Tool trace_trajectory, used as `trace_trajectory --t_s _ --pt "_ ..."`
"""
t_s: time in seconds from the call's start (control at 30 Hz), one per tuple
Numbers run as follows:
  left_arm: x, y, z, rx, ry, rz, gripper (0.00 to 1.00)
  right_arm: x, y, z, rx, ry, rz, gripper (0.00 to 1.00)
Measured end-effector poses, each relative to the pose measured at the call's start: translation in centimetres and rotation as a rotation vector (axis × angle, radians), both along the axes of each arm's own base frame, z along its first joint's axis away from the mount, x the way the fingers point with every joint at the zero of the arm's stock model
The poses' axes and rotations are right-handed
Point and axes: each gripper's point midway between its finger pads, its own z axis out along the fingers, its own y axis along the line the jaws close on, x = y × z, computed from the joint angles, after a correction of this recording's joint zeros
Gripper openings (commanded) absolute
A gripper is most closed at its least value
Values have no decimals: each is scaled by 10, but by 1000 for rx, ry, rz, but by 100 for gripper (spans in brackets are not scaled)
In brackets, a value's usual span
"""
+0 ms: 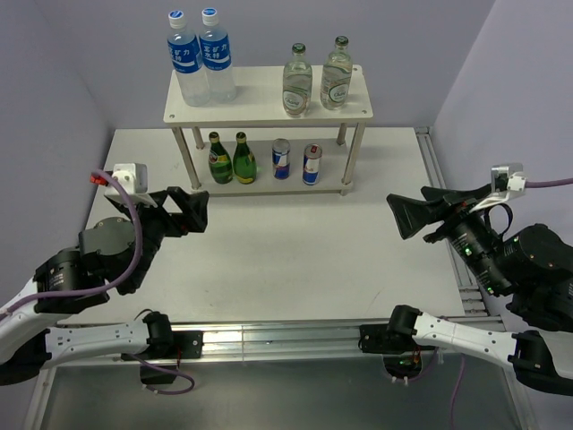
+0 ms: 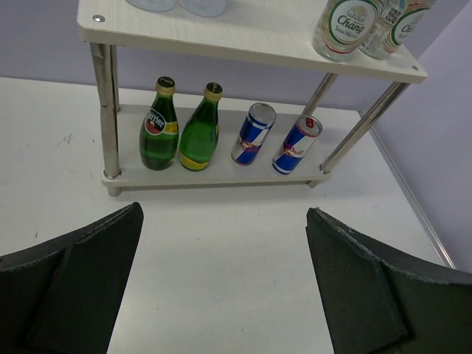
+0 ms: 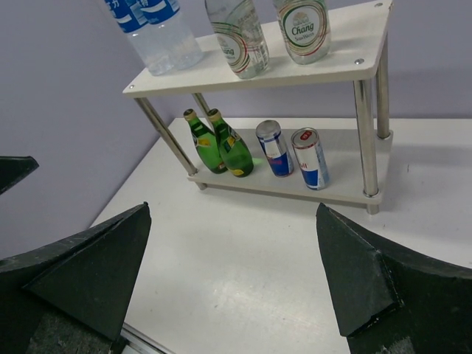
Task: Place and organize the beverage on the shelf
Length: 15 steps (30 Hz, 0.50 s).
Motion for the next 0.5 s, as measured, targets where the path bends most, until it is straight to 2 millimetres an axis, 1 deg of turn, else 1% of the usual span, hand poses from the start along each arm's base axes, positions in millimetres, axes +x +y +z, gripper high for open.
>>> trace_trajectory --t_s 0.13,0.3,0.5 --pt "0 5 1 -6 -4 16 100 1 2 -2 -8 0 0 100" --pt "1 5 -5 14 1 27 99 3 5 -6 -19 1 0 100" --pt "2 6 -8 24 3 35 99 4 6 -7 -28 -6 -1 100"
